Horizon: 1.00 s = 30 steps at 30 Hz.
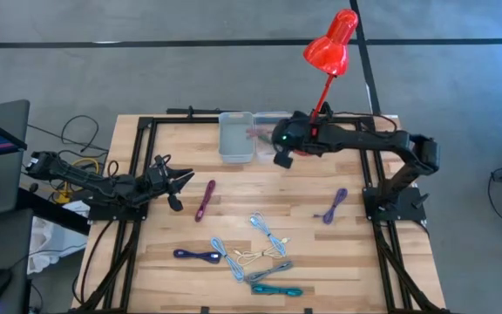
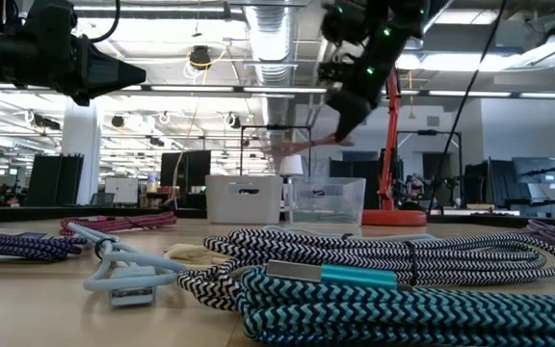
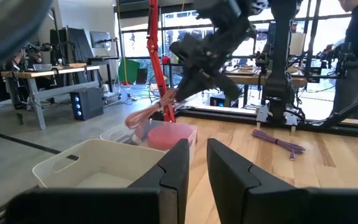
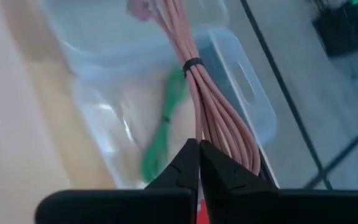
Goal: Pick & Place USB Port
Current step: Put the pink charger cable into the transparent bin
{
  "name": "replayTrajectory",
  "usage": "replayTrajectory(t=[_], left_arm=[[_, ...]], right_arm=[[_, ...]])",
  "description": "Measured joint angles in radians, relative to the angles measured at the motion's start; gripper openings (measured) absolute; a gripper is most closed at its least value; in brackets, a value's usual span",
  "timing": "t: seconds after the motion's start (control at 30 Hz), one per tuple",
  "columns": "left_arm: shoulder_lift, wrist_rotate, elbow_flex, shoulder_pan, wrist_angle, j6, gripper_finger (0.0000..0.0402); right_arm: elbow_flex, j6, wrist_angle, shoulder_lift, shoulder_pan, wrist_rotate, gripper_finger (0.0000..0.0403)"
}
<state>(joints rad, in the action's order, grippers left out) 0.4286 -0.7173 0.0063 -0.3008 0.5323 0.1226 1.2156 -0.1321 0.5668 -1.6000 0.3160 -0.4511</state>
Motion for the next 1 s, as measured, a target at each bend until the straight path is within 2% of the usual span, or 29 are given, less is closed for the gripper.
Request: replayTrajectory(t=[0.3,0.5,0.77,1.0], left_arm=[[0.0,0.0,0.0,0.0,0.0,0.0,0.0059],[0.0,0.0,0.0,0.0,0.0,0.0,0.0059],[0.0,0.0,0.0,0.0,0.0,0.0,0.0059],[0.002,0.0,0.0,0.0,0.0,0.0,0.0059]], right_arm=[[-0.093,0.053,-0.005,0.03,0.086,-0.022,0.0],[-0.091,0.079,-0.068,0.01,0.083,0.017,0.0],[-0.093,0.081,-0.048,-0.014,0.095,0.06,0.0],[-0.091,0.081,-0.048,-0.088,0.089,0.088,0.0]])
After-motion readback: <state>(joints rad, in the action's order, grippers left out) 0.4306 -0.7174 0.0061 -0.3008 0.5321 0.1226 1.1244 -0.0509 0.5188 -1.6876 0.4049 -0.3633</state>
